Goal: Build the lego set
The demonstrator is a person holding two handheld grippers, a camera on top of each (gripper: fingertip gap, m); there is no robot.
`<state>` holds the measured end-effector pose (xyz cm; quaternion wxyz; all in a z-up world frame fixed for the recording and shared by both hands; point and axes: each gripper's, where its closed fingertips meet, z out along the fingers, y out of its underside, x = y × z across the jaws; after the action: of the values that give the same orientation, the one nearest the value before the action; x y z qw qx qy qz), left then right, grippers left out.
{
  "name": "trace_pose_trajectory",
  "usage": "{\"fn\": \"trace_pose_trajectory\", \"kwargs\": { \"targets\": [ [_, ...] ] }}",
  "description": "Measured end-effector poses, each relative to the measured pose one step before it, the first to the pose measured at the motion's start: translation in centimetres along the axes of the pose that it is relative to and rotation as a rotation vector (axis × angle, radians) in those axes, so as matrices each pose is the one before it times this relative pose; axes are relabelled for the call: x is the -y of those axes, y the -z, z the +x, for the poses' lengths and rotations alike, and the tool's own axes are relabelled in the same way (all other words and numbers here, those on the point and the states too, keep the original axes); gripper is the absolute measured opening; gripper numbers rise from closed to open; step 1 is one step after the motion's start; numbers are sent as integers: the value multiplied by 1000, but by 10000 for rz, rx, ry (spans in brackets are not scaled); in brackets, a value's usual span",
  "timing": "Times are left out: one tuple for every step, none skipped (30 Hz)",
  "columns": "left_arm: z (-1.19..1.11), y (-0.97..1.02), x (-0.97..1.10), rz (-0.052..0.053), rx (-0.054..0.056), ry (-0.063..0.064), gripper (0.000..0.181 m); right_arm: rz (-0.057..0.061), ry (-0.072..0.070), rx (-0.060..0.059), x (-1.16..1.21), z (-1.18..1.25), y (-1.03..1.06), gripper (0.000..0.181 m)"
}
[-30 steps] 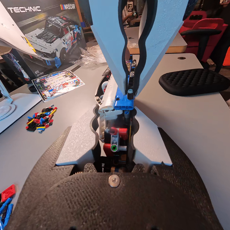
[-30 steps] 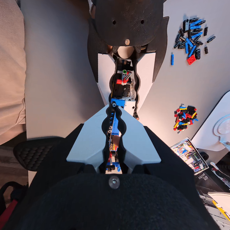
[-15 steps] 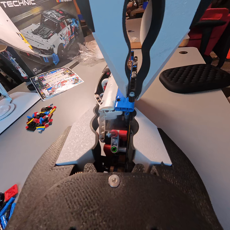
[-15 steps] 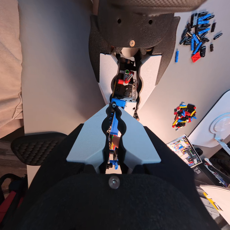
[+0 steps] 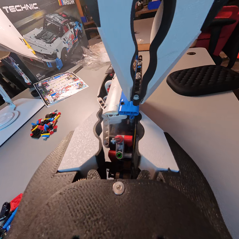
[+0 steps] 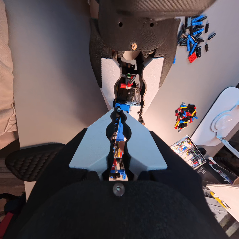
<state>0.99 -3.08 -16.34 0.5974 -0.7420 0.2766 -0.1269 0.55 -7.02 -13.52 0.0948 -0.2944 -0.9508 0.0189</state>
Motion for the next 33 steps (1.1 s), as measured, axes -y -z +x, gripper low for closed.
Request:
{"fn": "trace_pose_trajectory", "kwargs": {
  "targets": [
    [-63, 94, 98, 146, 6, -41, 50, 260, -228, -122, 124, 83, 190, 3],
    [-116, 114, 77, 105, 34, 33, 50, 320, -150, -246, 60, 221, 248, 3],
    [0, 38, -92, -17, -16, -33, 50, 316, -18, -168, -57, 95, 308, 3],
    [90, 14, -23, 32, -28, -61, 50, 406, -71, 102, 4, -211, 406, 6],
    [83, 1, 29, 28, 6, -105, 50, 396, -264, 121, 56, -90, 420, 13],
    [42, -13, 28, -8, -1, -65, 50, 209, -156, 55, -147, -19, 289, 14],
    [-4, -15, 13, 1, -6, 0, 50, 101, 9, -1, -287, -35, 92, 16],
    [-24, 12, -6, 13, -6, 30, 50, -76, 56, -76, -550, 46, -158, 17],
    [-17, 45, -3, 20, -10, 9, 50, -203, 62, -6, -833, -57, -333, 18],
    [23, 62, -3, 30, -8, -28, 50, -71, -31, 80, -739, -179, -327, 19],
    [61, 57, 1, 32, -8, -59, 50, 53, -96, 117, -601, -248, -170, 19],
    [60, 63, -11, 23, -4, -52, 50, 39, -49, 29, -658, -123, 7, 17],
    [19, 54, 5, 22, 3, -46, 51, 60, 8, -179, -659, 201, 114, 14],
    [-10, 34, -1, 27, 11, -26, 51, 78, -40, -100, -572, 120, 170, 13],
    [11, -16, 28, 36, -5, 3, 51, 206, -137, 47, -224, -94, 197, 11],
    [25, -29, 29, 24, -6, -3, 51, 266, -112, 72, 44, -195, 158, 9],
    [24, -38, 32, 33, 2, 10, 51, 96, 19, -76, -33, -45, 25, 7],
    [37, -32, 27, 54, -16, 65, 52, 46, 121, -78, 5, -86, -31, 5],
    [37, -4, 20, 56, -29, 77, 52, 26, 81, -57, 14, -50, 7, 5],
    [12, -29, 6, 15, -3, 76, 53, 5, 38, -66, 5, 25, -4, 5],
    [-5, -78, 54, 11, 5, 52, 57, 24, 81, -40, -12, -11, 18, 5],
    [29, -142, 38, 12, -17, 55, 61, 4, 74, 31, -55, -92, 55, 4],
    [156, -226, 189, 91, -107, 140, 67, 28, 46, 29, 14, -90, -2, 5],
    [136, -119, 451, 190, -82, 143, 62, 1, 117, 47, 38, -167, -50, 5],
    [170, -86, 112, -20, -96, -191, 61, -78, 184, 134, -25, -295, 67, 5],
    [43, -116, -58, -113, 9, -165, 60, -154, 151, -19, -64, -102, 42, 3],
    [6, -102, -47, -143, 54, -80, 59, -175, 188, -74, -142, 3, 36, 4],
    [70, -82, 18, -124, 42, -171, 58, -75, 31, 89, -81, -64, 112, 4],
    [89, -70, 79, -40, 21, -140, 57, 28, -186, 217, 35, -111, 225, 4],
    [11, 3, 127, 38, 3, -28, 55, 105, -165, 141, 181, -4, 327, 3],
    [38, 7, 109, 43, -38, 21, 55, 136, -137, 114, 290, 1, 384, 3],
    [77, -9, 132, 84, -30, 24, 54, 140, -79, 127, 310, -95, 336, 3],
    [58, -24, 94, 68, 11, 6, 54, 39, -29, 67, 95, -16, 191, 3]
  ]
}}
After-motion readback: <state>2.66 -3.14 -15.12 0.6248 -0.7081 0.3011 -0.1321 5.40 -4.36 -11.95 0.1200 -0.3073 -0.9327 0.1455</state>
